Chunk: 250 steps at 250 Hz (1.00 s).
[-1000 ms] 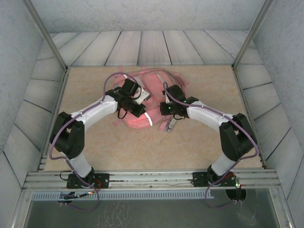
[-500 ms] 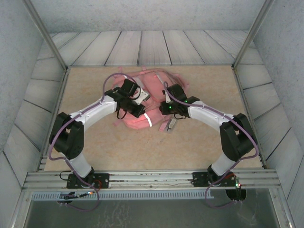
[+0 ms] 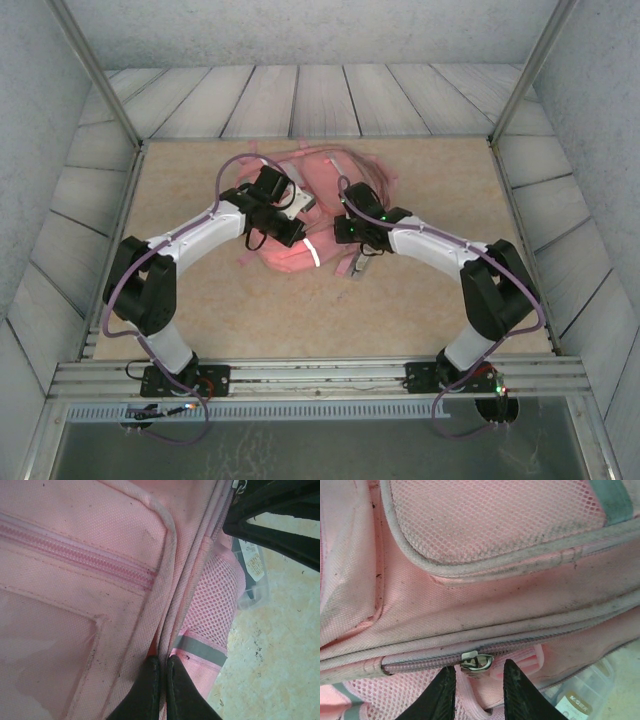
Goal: Pack the student bag
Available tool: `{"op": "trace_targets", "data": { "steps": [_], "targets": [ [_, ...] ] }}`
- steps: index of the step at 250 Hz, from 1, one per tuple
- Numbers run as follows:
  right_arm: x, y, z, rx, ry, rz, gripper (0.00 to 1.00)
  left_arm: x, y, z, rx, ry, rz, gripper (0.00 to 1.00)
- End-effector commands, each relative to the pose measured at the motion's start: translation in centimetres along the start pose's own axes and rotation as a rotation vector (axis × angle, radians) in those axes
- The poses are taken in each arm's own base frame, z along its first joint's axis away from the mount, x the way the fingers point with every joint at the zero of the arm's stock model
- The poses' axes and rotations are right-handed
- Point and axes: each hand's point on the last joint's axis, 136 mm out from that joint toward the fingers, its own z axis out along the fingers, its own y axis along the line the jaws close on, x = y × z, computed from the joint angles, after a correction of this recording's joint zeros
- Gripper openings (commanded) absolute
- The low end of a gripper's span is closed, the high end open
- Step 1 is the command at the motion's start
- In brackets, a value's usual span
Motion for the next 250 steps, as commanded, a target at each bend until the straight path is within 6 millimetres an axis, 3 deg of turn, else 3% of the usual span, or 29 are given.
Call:
{"op": "trace_targets", "data": {
  "steps": [1,65,128,158,202,250],
  "targets": [
    [-0.3,-1.0,-0.2,0.117,-0.040,0.017,0.29,-1.2,-1.3,-1.2,0.052,-0.030,-0.008,0.00],
    [-0.6,0.1,-0.2,0.215,-0.100,-0.034,0.29,-1.1,-1.5,-1.0,0.068,-0.030,-0.015,0.00],
    [-0.3,0.2,2.2,0.290,-0.105,-0.069,0.29,-1.2,-1.8,-1.0,0.087,-0.041,-0.013,0.00],
    [-0.7,0.8,3.0,0.278,-0.115,-0.060,0.22,-1.1,-1.9,-1.1,0.096,-0.046,-0.012,0.00],
    [-1.8,1.2,2.1,0.255,-0.145,-0.056,0.10,-0.5,-1.8,-1.0,0.091,-0.043,-0.010,0.00],
    [-2.5,1.1,-0.1,0.212,-0.166,-0.065,0.01,-0.3,-1.5,-0.8,0.085,-0.046,-0.013,0.00]
  ]
}}
